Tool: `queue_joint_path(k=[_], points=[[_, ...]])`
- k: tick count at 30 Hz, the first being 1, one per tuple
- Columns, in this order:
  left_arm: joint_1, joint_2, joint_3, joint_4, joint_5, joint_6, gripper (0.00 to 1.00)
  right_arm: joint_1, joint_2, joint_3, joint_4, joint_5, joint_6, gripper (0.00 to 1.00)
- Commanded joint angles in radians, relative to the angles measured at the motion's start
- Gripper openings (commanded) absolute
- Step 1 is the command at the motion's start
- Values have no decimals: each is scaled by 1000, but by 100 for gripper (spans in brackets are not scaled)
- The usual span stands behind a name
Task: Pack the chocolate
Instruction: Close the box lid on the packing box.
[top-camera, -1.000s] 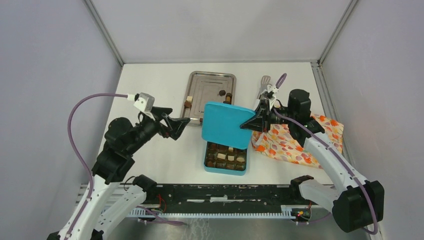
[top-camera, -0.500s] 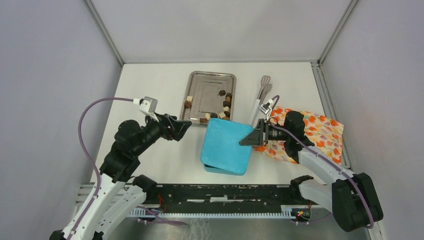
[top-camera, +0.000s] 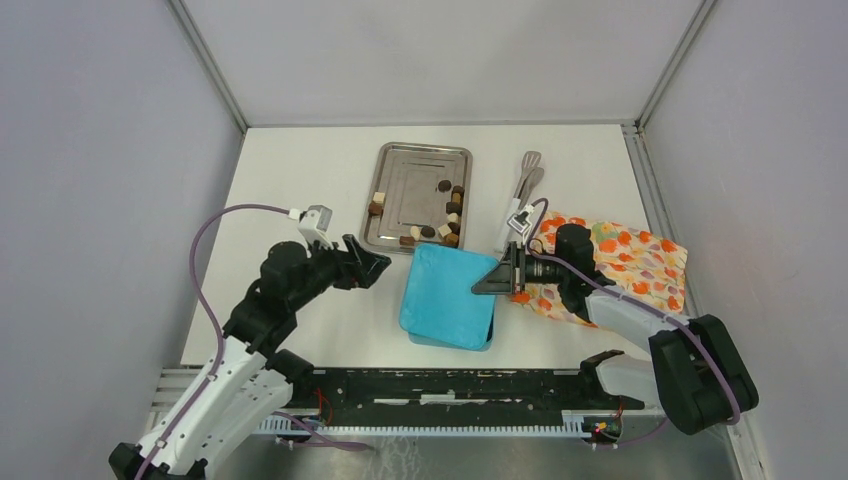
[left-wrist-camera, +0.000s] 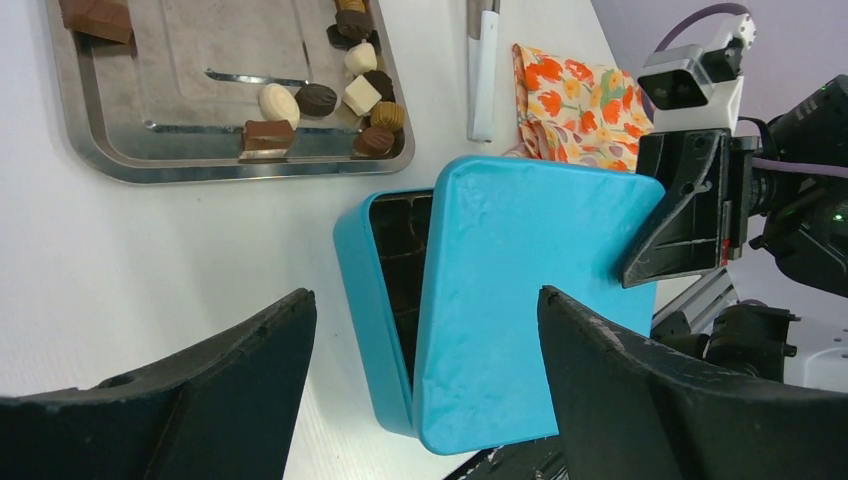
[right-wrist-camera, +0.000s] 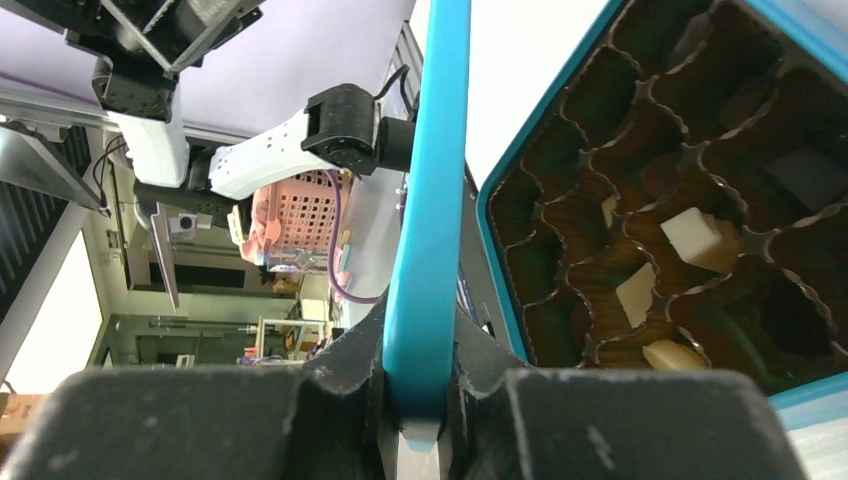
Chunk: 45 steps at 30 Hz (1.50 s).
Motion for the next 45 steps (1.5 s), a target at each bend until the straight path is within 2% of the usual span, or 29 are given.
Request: queue_joint_path(k=[1,11,22,36,41,45], points=[[1,25,-7,61,31,-41,86,3,27,12,6,25,-53,0],[0,88,-43,89,118,-43,83,10,26,4,-59,37,-101,0],[-2,179,-23,34,207,-3,69,-10,33,17,-90,56,-128,8],[-41,288,-31,34,251,8,69,-47,69,17,-105,81,-144,15],[-62,323,-22,36,245,11,69,-50,72,-7,33,38,-12,13],[-76,335,-15,40,245,14,69,-51,56,-15,55,31,17,12]])
